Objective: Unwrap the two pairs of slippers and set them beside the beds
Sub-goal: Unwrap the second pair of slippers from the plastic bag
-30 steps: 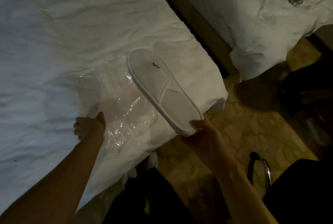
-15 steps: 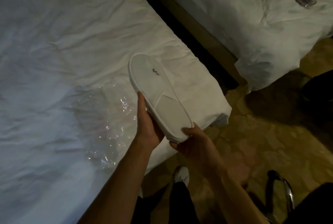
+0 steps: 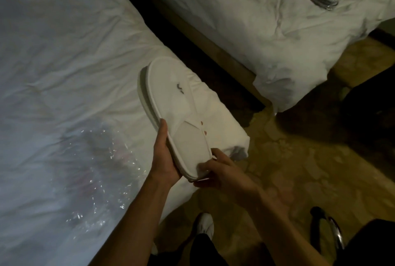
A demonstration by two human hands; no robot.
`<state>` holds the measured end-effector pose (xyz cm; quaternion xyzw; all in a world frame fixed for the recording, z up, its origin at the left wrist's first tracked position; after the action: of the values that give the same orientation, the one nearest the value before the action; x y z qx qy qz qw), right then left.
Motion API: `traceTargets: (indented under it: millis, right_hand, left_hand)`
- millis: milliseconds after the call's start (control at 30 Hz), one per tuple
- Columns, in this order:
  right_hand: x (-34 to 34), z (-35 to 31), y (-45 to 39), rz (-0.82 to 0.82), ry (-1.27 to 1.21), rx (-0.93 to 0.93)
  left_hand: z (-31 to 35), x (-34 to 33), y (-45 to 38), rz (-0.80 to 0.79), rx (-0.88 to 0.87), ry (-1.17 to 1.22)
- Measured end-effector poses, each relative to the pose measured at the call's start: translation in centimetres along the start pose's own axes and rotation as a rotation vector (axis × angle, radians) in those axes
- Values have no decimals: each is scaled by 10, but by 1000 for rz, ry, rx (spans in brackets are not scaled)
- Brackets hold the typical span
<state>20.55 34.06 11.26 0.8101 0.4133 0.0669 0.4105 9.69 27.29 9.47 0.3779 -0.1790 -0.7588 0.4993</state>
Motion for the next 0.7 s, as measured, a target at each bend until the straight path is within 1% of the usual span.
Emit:
traceTargets:
  millis: [167, 267, 367, 467, 567, 700]
  right_hand:
    - [23, -12, -5, 5, 207, 89]
    - [41, -25, -10, 62, 282, 137]
    - [58, -53, -16, 144, 282, 244]
    - [66, -78, -22, 197, 328, 311]
    - [70, -87, -29, 238, 342, 306]
    - [80, -91, -42, 266, 221, 271]
  left_hand:
    - [-8, -19, -7, -16, 12, -86]
    - [-14, -28, -13, -10, 25, -125]
    - [-16, -37, -19, 12, 34, -170]
    - [-18, -48, -24, 66, -2, -271]
    - [-19, -69, -29, 18, -38, -368]
    - [-19, -96, -38, -54, -100, -466]
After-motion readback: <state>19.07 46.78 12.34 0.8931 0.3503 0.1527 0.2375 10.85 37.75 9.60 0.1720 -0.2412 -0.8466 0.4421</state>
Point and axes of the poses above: each hand's wrist, its own y-axis away from the middle knuckle, its own x-axis out of the back of the hand, z = x × y, the point moved 7 cm from there along -y, towards the middle knuckle, and after that the axes turned 13 degrees about z, right-handed, at the moved point
